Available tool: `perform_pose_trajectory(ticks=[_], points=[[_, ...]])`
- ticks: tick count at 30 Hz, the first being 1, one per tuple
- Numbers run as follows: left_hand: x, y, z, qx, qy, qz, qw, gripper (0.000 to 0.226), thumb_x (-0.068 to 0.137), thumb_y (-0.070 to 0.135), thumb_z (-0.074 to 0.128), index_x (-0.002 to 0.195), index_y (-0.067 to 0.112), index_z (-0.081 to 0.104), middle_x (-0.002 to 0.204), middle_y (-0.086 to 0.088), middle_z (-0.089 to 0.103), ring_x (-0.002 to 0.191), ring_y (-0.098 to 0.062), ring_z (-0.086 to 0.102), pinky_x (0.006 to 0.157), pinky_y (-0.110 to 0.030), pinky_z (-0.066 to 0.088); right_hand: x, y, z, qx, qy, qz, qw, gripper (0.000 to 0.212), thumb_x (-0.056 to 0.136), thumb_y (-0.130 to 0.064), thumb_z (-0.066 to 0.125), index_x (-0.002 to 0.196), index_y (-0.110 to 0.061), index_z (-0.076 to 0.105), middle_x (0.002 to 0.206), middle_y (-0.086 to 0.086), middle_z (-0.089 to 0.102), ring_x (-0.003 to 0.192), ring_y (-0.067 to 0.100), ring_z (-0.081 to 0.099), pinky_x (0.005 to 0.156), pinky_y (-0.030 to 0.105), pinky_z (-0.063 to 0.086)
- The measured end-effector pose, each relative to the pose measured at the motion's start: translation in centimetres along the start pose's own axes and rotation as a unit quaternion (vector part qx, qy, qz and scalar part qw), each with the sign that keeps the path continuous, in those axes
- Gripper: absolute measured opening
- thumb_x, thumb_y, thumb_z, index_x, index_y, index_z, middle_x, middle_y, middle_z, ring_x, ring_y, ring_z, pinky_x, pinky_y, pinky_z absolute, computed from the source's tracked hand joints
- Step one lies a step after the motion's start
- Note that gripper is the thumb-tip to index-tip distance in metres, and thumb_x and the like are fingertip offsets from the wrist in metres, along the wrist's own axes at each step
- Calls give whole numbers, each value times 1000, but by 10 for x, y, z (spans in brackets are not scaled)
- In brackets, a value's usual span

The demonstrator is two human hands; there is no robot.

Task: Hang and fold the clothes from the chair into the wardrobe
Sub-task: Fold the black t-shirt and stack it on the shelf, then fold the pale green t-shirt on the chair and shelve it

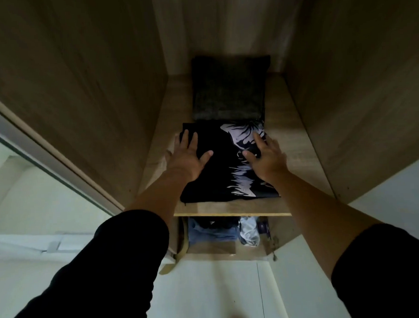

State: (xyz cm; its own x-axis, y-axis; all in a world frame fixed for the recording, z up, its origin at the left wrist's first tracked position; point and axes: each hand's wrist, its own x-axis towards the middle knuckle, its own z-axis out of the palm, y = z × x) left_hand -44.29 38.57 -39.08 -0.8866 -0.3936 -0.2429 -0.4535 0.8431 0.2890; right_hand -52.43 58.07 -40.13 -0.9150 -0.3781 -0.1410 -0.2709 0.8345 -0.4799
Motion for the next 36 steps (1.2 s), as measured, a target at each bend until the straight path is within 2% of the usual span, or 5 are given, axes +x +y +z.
perform_pose_trajectory(ticks=[6, 11, 19, 26, 36], points=[[-78, 17, -21, -150, 105, 1, 983, 60, 100, 45, 19, 152, 20, 1, 160, 0, 0, 147, -18, -3, 119, -44, 7, -72, -37, -33, 164, 104, 17, 981, 64, 94, -42, 48, 150, -23, 21, 156, 9, 22, 145, 24, 16, 116, 38, 20], [-191, 39, -50, -277, 129, -11, 952, 59, 99, 48, 19, 152, 24, 4, 159, 2, 10, 146, -18, 10, 116, -48, 18, -181, -79, -73, 254, 79, 55, 963, 61, 95, -43, 46, 149, -26, 23, 155, 4, 26, 142, 23, 25, 113, 34, 24], [-345, 52, -133, -311, 165, -38, 935, 60, 99, 49, 17, 151, 23, 2, 159, 2, 8, 147, -18, 5, 119, -43, 13, -332, -130, -155, 312, 70, 62, 945, 58, 96, -48, 41, 149, -34, 22, 155, -4, 26, 143, 20, 24, 114, 35, 19], [-404, 41, -181, -307, 258, -40, 915, 62, 95, 57, 14, 150, 30, 6, 158, 0, 16, 145, -21, 15, 115, -52, 20, -360, -159, -204, 292, 54, -11, 955, 58, 96, -50, 39, 149, -35, 21, 154, 0, 30, 140, 23, 30, 111, 37, 26], [-527, -20, -213, -284, 381, -209, 854, 59, 99, 49, 16, 151, 26, -2, 160, 3, 5, 147, -17, 7, 118, -46, 14, -393, -259, -224, 312, -39, -191, 930, 59, 93, -51, 45, 147, -35, 27, 147, -1, 42, 134, 20, 39, 107, 35, 31]])
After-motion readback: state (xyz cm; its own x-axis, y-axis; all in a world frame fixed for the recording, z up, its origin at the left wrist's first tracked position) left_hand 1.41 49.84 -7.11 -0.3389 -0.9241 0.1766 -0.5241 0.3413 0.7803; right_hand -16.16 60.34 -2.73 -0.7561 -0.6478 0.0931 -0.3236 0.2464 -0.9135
